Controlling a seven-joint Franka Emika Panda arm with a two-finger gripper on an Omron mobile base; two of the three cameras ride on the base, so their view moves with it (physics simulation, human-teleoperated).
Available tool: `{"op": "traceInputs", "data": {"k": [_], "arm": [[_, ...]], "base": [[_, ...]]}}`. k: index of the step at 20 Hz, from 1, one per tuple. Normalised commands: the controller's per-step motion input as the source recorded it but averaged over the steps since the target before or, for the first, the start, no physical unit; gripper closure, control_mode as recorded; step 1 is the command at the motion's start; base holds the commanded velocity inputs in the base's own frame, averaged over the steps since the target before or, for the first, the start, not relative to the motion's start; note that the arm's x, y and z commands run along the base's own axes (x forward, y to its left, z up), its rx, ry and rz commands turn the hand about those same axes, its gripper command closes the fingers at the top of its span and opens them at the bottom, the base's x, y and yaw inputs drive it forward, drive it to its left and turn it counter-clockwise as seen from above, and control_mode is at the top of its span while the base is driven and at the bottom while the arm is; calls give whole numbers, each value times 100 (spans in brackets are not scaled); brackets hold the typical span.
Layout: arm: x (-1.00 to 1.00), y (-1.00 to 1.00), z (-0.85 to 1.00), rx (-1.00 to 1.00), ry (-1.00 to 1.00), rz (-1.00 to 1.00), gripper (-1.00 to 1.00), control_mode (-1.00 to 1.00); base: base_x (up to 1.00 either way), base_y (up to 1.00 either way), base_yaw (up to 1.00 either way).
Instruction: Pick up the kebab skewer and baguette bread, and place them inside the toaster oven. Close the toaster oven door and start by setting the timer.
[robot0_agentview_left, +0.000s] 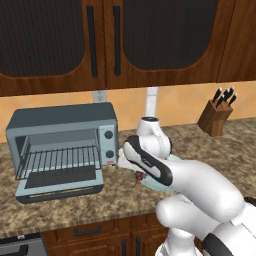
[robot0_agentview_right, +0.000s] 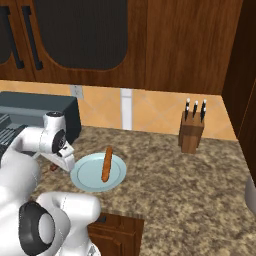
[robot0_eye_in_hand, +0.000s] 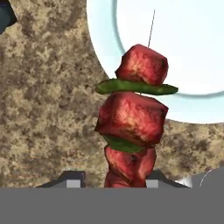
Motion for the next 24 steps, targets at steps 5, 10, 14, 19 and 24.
{"op": "traceInputs", "data": {"k": [5,10,14,19,24], "arm": [[-8,100,47,-3,0,20,100,-100],[50,100,50,-2,0,25,100,-100],[100,100,30,0,3,22,100,-100],[56,100,3,-9,-1,11,100,-100],[26,91,0,-11,-3,0,100,-100]], "base": [[0,0,0],[0,0,0],[0,0,0],[0,0,0],[0,0,0]]}}
